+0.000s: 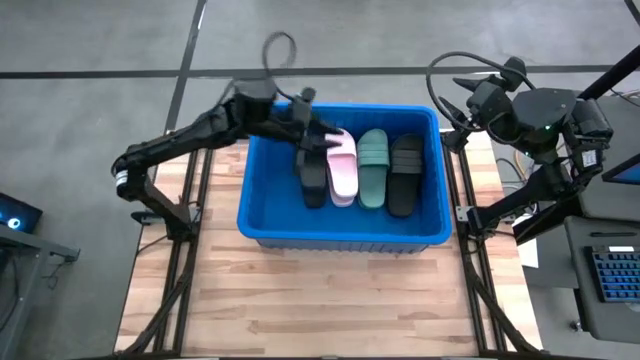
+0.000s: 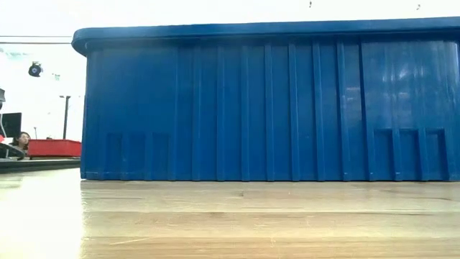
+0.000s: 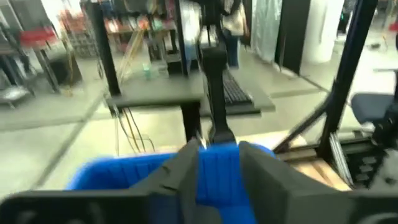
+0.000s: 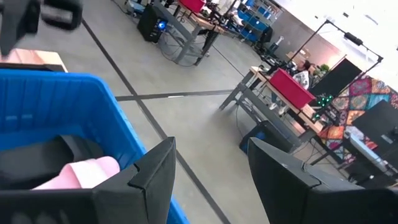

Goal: Pick and place slides into bin
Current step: Return to Home Position

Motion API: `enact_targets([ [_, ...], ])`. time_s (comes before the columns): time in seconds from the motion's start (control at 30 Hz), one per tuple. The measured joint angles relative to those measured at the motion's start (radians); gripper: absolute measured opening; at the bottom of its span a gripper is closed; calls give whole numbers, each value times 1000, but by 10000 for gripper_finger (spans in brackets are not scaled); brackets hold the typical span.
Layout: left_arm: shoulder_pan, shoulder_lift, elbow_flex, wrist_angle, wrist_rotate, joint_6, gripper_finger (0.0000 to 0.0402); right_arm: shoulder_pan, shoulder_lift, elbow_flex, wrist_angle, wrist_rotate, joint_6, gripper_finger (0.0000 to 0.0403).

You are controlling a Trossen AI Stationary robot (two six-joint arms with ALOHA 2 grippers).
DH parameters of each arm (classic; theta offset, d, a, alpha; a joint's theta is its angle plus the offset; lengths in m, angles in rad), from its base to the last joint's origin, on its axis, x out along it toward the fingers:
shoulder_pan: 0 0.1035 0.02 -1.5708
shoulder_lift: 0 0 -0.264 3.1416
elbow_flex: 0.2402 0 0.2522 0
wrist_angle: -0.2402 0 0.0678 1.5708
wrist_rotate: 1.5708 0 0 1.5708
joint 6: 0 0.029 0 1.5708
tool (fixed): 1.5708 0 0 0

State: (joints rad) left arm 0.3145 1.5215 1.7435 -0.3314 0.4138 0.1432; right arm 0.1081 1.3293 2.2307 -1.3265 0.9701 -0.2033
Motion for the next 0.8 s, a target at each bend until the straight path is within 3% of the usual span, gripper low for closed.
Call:
enact_targets([
  [0.13,0,-67,-5,2,21,15,30,0,0,0,0,0,28,192],
  [0.2,0,-108,-26,-28,23,20,8,0,0,0,0,0,28,192],
  [0.47,0,-317,-198,-32,-16,18,2,0,8,-2,0,0,54,192],
  [0.67,-2,-550,-412,-45,-256,-60,1,0,22,-2,0,0,54,192],
  [0.8,-2,-699,-584,-1,-315,-112,1,0,28,-2,0,0,50,192],
])
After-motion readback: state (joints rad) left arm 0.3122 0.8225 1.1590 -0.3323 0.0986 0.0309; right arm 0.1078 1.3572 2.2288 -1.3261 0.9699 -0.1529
